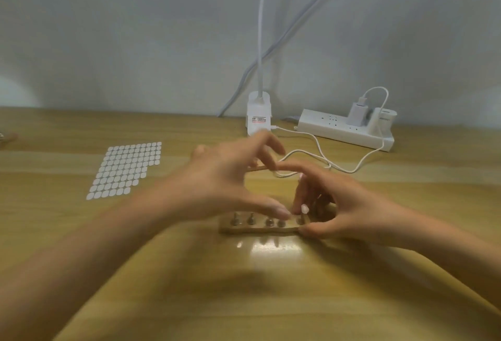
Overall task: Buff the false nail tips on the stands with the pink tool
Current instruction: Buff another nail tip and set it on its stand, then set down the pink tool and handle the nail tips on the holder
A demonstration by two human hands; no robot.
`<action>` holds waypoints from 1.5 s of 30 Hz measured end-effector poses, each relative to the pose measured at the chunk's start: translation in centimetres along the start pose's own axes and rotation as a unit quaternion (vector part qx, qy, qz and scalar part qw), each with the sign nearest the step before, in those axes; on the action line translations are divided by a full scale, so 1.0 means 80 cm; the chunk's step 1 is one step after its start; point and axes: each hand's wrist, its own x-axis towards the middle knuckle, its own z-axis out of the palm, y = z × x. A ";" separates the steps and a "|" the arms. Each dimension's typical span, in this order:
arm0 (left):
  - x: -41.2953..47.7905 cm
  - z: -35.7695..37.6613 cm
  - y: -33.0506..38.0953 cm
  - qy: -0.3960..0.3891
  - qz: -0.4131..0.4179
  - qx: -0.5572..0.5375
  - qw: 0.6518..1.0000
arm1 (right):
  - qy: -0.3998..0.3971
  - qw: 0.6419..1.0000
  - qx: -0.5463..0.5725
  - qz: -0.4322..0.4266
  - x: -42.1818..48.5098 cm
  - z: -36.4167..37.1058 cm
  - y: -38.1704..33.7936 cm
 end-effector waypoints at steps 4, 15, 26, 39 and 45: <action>0.001 -0.021 -0.023 0.053 0.013 -0.176 0.983 | 0.016 0.996 -0.066 0.056 -0.053 -0.036 0.019; 0.012 0.053 -0.043 0.214 0.063 -0.209 0.952 | 0.274 0.850 -0.269 0.360 -0.143 -0.157 0.146; 0.015 0.081 -0.055 0.192 0.170 -0.053 0.965 | 0.298 0.860 -0.270 0.314 -0.083 -0.170 0.157; 0.073 0.129 0.046 0.111 0.311 0.215 0.919 | 0.315 0.775 -0.407 0.368 -0.121 -0.203 0.191; 0.113 0.151 0.079 0.069 0.273 0.190 0.940 | 0.230 0.875 -0.230 0.358 -0.124 -0.240 0.210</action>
